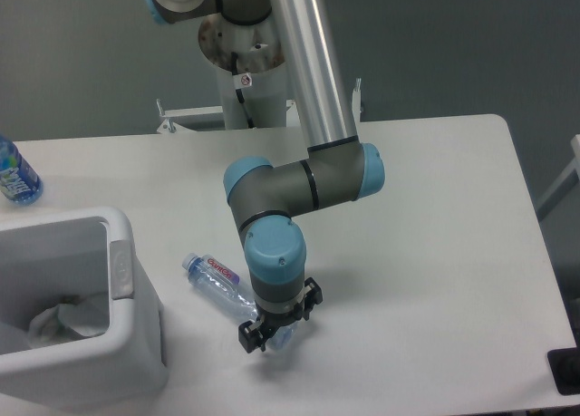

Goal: Place the trash in the trash can
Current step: 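Close the gripper around the water bottle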

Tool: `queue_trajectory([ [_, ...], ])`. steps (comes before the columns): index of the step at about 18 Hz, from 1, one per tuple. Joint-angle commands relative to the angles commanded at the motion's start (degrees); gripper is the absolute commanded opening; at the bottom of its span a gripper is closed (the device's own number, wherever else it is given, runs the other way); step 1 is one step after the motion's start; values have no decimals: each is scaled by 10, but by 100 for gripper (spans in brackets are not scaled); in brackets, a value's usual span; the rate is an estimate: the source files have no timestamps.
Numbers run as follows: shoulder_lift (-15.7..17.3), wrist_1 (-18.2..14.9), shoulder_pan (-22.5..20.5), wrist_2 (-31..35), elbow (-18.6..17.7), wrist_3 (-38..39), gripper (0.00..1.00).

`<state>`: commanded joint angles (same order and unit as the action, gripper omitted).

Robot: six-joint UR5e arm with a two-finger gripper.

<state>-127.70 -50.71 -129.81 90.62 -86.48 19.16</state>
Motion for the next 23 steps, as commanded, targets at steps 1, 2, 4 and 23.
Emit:
queue_trajectory([
  [1, 0, 0, 0, 0, -1, 0, 81],
  [2, 3, 0, 0, 0, 0, 0, 78],
  [4, 3, 0, 2, 0, -1, 0, 69],
  [23, 68, -3, -17, -9, 22, -43, 58],
])
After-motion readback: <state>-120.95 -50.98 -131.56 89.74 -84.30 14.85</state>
